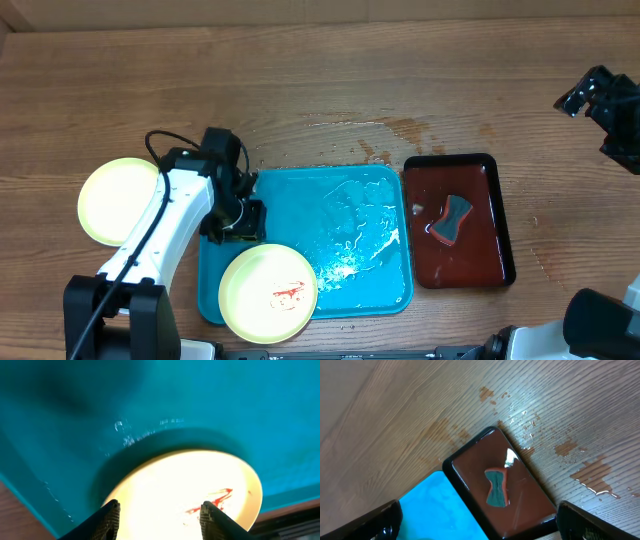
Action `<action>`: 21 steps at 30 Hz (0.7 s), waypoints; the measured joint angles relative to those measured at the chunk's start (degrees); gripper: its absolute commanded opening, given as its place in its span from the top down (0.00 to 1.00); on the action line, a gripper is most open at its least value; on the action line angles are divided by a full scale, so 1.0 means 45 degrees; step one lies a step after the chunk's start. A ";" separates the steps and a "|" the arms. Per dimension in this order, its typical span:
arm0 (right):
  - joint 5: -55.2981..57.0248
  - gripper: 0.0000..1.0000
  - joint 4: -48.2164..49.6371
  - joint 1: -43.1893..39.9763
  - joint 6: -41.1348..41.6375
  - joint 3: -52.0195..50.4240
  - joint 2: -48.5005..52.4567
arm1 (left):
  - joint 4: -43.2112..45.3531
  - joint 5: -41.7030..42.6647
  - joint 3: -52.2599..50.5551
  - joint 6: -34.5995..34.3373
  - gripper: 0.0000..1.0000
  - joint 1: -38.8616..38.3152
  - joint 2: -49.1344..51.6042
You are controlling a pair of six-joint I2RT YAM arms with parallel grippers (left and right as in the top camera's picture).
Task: Clean dirty plates on tray and stack at the side
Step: 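Reach left gripper to the stained yellow plate rim in teal tray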
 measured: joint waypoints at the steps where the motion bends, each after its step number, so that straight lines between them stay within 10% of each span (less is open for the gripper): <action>1: 0.0000 0.00 0.0000 0.0000 0.0000 0.0000 0.0000 | 0.0000 0.0092 -0.0238 -0.0010 0.46 0.0000 0.0000; 21: -0.0053 0.00 0.0000 0.0000 -0.0287 0.0000 0.0000 | 0.1078 -0.0641 -0.2472 -0.1690 0.37 0.0000 -0.0010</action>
